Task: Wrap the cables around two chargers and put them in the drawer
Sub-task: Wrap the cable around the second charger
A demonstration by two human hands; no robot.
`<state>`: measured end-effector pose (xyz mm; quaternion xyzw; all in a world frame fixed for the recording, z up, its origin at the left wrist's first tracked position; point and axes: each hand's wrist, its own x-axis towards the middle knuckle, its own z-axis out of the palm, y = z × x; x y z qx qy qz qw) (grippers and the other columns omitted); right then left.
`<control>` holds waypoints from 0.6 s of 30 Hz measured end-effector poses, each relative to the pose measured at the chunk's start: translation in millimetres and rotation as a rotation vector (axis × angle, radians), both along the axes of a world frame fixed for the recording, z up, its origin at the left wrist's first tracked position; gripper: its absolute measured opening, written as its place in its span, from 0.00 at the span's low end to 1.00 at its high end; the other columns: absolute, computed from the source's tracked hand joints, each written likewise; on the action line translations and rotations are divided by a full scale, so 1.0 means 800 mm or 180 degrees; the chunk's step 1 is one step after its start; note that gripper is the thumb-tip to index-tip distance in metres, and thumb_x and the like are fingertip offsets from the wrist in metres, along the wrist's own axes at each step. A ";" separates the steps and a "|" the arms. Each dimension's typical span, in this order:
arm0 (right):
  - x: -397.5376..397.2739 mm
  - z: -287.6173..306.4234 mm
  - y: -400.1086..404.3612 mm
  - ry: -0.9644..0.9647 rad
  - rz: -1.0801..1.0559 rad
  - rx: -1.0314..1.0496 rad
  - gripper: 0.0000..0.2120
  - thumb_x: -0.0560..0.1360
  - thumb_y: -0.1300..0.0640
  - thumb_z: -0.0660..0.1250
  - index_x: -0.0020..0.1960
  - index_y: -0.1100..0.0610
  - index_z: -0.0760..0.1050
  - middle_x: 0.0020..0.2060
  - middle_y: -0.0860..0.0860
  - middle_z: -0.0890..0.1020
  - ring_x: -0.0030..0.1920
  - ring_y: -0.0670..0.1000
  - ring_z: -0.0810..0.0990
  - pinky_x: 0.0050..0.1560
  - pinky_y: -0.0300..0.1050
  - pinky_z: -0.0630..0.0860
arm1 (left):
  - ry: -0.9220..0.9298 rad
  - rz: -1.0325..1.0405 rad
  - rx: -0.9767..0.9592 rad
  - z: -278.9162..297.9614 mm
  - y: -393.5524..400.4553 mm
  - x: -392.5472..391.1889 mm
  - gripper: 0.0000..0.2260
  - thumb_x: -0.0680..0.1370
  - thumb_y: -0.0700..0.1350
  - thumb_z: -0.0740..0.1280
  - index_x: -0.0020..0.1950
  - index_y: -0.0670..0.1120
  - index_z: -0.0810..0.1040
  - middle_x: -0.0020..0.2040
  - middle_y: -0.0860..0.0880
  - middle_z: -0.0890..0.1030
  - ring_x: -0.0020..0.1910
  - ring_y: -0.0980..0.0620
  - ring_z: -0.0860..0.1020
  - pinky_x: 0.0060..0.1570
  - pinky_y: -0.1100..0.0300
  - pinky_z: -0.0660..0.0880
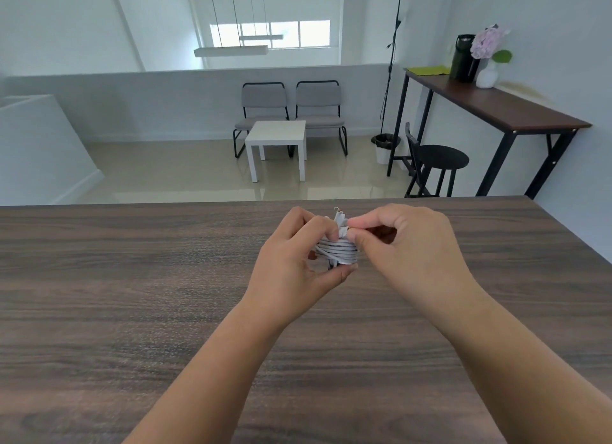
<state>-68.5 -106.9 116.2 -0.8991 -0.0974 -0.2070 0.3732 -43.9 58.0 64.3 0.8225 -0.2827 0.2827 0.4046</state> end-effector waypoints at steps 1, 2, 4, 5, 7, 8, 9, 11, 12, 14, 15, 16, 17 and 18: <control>-0.001 0.000 0.001 -0.0015 -0.0019 0.0007 0.05 0.72 0.56 0.73 0.47 0.49 0.84 0.38 0.40 0.82 0.39 0.36 0.78 0.43 0.22 0.70 | 0.0009 0.0001 -0.0024 0.000 -0.001 0.000 0.20 0.66 0.45 0.81 0.49 0.53 0.74 0.48 0.52 0.75 0.47 0.55 0.77 0.41 0.62 0.77; -0.002 -0.001 0.002 -0.0087 -0.0025 -0.0034 0.05 0.72 0.57 0.73 0.46 0.50 0.84 0.38 0.41 0.82 0.38 0.37 0.78 0.43 0.24 0.71 | 0.0033 0.0021 -0.0085 0.000 -0.002 -0.001 0.20 0.65 0.45 0.81 0.49 0.54 0.74 0.48 0.52 0.76 0.47 0.55 0.77 0.41 0.63 0.77; -0.003 -0.004 0.005 -0.0361 -0.0023 -0.0241 0.05 0.71 0.59 0.73 0.45 0.52 0.84 0.38 0.44 0.82 0.36 0.40 0.78 0.43 0.29 0.73 | 0.0193 0.0118 -0.0284 0.002 -0.004 -0.002 0.22 0.64 0.45 0.82 0.49 0.56 0.73 0.48 0.55 0.77 0.47 0.56 0.78 0.41 0.67 0.76; -0.003 -0.006 0.005 -0.0471 0.0000 -0.0345 0.05 0.70 0.60 0.73 0.45 0.53 0.84 0.38 0.45 0.82 0.36 0.40 0.77 0.43 0.31 0.73 | 0.0303 0.0165 -0.0363 0.003 -0.005 -0.003 0.23 0.63 0.45 0.82 0.49 0.57 0.73 0.49 0.57 0.78 0.47 0.57 0.78 0.40 0.70 0.75; -0.001 -0.008 0.005 -0.0573 0.0066 -0.0407 0.05 0.70 0.61 0.73 0.44 0.54 0.84 0.38 0.46 0.82 0.36 0.40 0.77 0.44 0.32 0.73 | 0.0365 0.0218 -0.0372 0.003 -0.006 -0.003 0.23 0.63 0.46 0.82 0.49 0.57 0.72 0.49 0.58 0.78 0.47 0.60 0.77 0.40 0.74 0.72; -0.001 -0.007 0.004 -0.0557 0.0085 -0.0373 0.05 0.69 0.62 0.73 0.43 0.54 0.84 0.38 0.46 0.82 0.36 0.40 0.77 0.45 0.31 0.73 | 0.0337 0.0229 -0.0341 0.003 -0.007 -0.004 0.23 0.62 0.46 0.82 0.49 0.56 0.73 0.48 0.58 0.78 0.47 0.61 0.77 0.40 0.75 0.71; 0.000 -0.006 0.003 -0.0505 0.0102 -0.0308 0.04 0.69 0.62 0.74 0.43 0.55 0.84 0.37 0.46 0.82 0.36 0.41 0.78 0.45 0.31 0.73 | 0.0305 0.0232 -0.0313 0.003 -0.007 -0.004 0.23 0.62 0.45 0.82 0.49 0.55 0.73 0.48 0.58 0.78 0.47 0.61 0.77 0.40 0.76 0.70; 0.003 -0.004 0.003 -0.0356 0.0139 -0.0197 0.04 0.68 0.62 0.75 0.42 0.55 0.85 0.37 0.46 0.83 0.37 0.43 0.78 0.44 0.30 0.73 | 0.0244 0.0229 -0.0250 0.004 -0.006 -0.004 0.22 0.63 0.45 0.82 0.49 0.54 0.74 0.48 0.56 0.78 0.47 0.59 0.77 0.41 0.76 0.70; 0.004 -0.003 0.002 -0.0257 0.0163 -0.0169 0.04 0.68 0.62 0.75 0.42 0.54 0.85 0.37 0.45 0.82 0.36 0.42 0.78 0.43 0.30 0.73 | 0.0214 0.0229 -0.0214 0.004 -0.006 -0.003 0.21 0.63 0.46 0.82 0.49 0.52 0.75 0.48 0.55 0.78 0.47 0.58 0.77 0.41 0.76 0.70; 0.005 0.000 0.000 -0.0035 0.0217 -0.0084 0.04 0.68 0.61 0.75 0.41 0.53 0.85 0.37 0.43 0.82 0.36 0.38 0.77 0.42 0.27 0.72 | 0.0170 0.0228 -0.0163 0.003 -0.006 -0.003 0.21 0.63 0.45 0.82 0.50 0.50 0.77 0.48 0.54 0.78 0.46 0.57 0.77 0.41 0.74 0.72; 0.006 0.002 -0.001 0.0087 0.0225 -0.0045 0.04 0.69 0.60 0.75 0.41 0.52 0.85 0.37 0.42 0.81 0.37 0.38 0.77 0.42 0.26 0.71 | 0.0152 0.0219 -0.0151 0.002 -0.007 -0.003 0.21 0.63 0.45 0.82 0.50 0.50 0.77 0.48 0.54 0.78 0.45 0.56 0.77 0.41 0.73 0.73; 0.006 0.003 -0.002 0.0213 0.0216 -0.0020 0.04 0.69 0.59 0.75 0.41 0.51 0.85 0.37 0.41 0.81 0.39 0.38 0.78 0.42 0.25 0.70 | 0.0136 0.0207 -0.0147 0.000 -0.008 -0.002 0.21 0.63 0.45 0.83 0.51 0.49 0.77 0.48 0.54 0.78 0.45 0.56 0.77 0.41 0.73 0.73; 0.007 0.004 -0.004 0.0347 0.0206 0.0013 0.04 0.69 0.58 0.75 0.41 0.49 0.85 0.37 0.41 0.82 0.39 0.38 0.78 0.41 0.24 0.70 | 0.0124 0.0198 -0.0150 -0.002 -0.008 -0.002 0.21 0.63 0.45 0.83 0.51 0.49 0.77 0.48 0.54 0.78 0.44 0.56 0.78 0.41 0.72 0.74; 0.009 0.004 -0.006 0.0488 0.0217 0.0066 0.04 0.69 0.57 0.75 0.41 0.48 0.85 0.37 0.41 0.82 0.39 0.37 0.78 0.40 0.24 0.69 | 0.0120 0.0197 -0.0152 -0.005 -0.009 -0.002 0.21 0.63 0.44 0.82 0.51 0.49 0.77 0.49 0.53 0.78 0.44 0.56 0.78 0.41 0.72 0.74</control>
